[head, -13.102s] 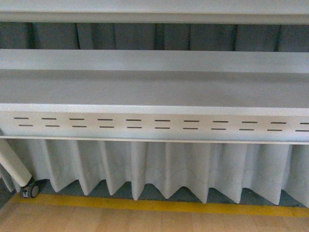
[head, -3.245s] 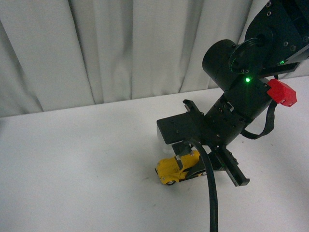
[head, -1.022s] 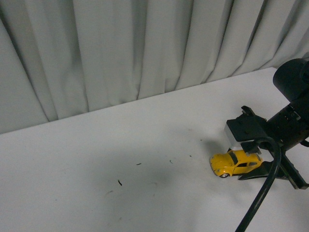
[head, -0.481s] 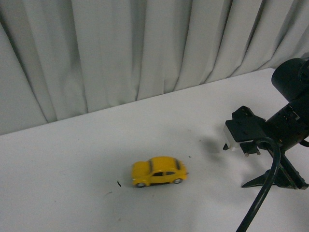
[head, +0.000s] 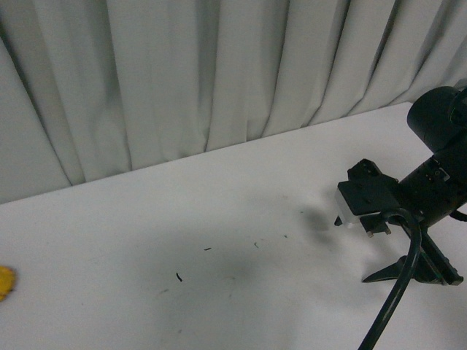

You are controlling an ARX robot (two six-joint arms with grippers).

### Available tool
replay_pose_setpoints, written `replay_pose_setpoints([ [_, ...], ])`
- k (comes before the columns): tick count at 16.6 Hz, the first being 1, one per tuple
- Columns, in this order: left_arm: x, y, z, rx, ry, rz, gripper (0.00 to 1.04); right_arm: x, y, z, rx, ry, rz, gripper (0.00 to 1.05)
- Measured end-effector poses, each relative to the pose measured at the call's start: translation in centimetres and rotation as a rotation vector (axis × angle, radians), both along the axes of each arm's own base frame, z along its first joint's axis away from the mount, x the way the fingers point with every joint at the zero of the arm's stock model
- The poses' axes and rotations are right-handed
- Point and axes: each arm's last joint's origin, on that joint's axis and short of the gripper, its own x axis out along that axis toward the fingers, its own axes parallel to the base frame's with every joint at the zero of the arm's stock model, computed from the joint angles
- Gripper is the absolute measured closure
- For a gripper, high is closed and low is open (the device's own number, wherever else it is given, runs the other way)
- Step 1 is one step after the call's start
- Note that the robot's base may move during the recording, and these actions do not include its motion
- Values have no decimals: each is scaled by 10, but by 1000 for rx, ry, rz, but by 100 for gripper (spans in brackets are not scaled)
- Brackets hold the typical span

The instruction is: Wind up and store yellow beetle toy

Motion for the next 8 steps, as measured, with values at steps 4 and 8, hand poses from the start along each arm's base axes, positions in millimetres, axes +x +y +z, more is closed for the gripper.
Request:
replay_pose_setpoints([
  [4, 0, 0, 0, 0, 0, 0, 7, 2, 5, 1, -7, -10, 18, 7],
  [8, 0, 0, 0, 0, 0, 0, 7, 4, 12, 6, -17, -33, 43, 7],
])
